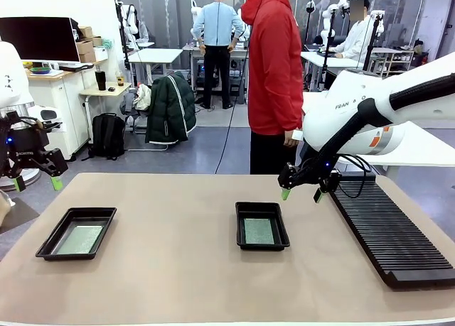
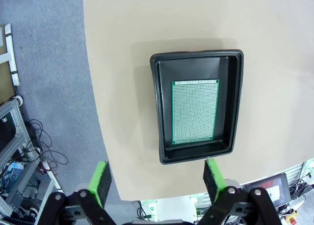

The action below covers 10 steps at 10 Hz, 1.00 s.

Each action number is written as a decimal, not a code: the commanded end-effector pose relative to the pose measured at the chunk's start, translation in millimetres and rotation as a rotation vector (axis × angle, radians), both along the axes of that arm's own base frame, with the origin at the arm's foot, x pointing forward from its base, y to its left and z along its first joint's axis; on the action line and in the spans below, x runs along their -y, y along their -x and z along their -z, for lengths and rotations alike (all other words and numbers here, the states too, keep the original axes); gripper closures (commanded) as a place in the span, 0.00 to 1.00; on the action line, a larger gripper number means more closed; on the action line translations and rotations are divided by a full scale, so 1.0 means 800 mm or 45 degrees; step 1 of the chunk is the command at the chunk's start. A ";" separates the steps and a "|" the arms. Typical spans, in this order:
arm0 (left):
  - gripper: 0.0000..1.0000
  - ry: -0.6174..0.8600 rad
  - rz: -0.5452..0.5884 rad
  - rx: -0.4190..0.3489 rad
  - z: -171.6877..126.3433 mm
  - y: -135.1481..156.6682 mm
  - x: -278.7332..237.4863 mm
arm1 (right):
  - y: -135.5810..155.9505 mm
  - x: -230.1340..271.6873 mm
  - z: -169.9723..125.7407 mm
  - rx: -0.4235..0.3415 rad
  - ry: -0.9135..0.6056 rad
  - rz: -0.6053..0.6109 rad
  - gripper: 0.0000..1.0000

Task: Inspect and transfer BCBs to ESD trays.
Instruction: Pick up the ESD tray and place it on the left side of the table.

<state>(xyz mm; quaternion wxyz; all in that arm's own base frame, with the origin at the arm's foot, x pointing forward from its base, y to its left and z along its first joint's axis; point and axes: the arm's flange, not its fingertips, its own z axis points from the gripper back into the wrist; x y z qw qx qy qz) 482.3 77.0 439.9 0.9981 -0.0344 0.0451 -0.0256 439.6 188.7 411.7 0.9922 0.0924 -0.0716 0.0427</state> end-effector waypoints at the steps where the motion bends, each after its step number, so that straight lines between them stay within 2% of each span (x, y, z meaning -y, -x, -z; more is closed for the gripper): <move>1: 0.00 0.004 -0.006 0.009 0.003 0.001 -0.001 | 0.000 0.001 0.003 0.007 -0.009 0.004 0.00; 10: 0.00 0.004 -0.006 0.009 0.003 0.001 -0.001 | 0.000 0.001 0.003 0.007 -0.009 0.004 0.00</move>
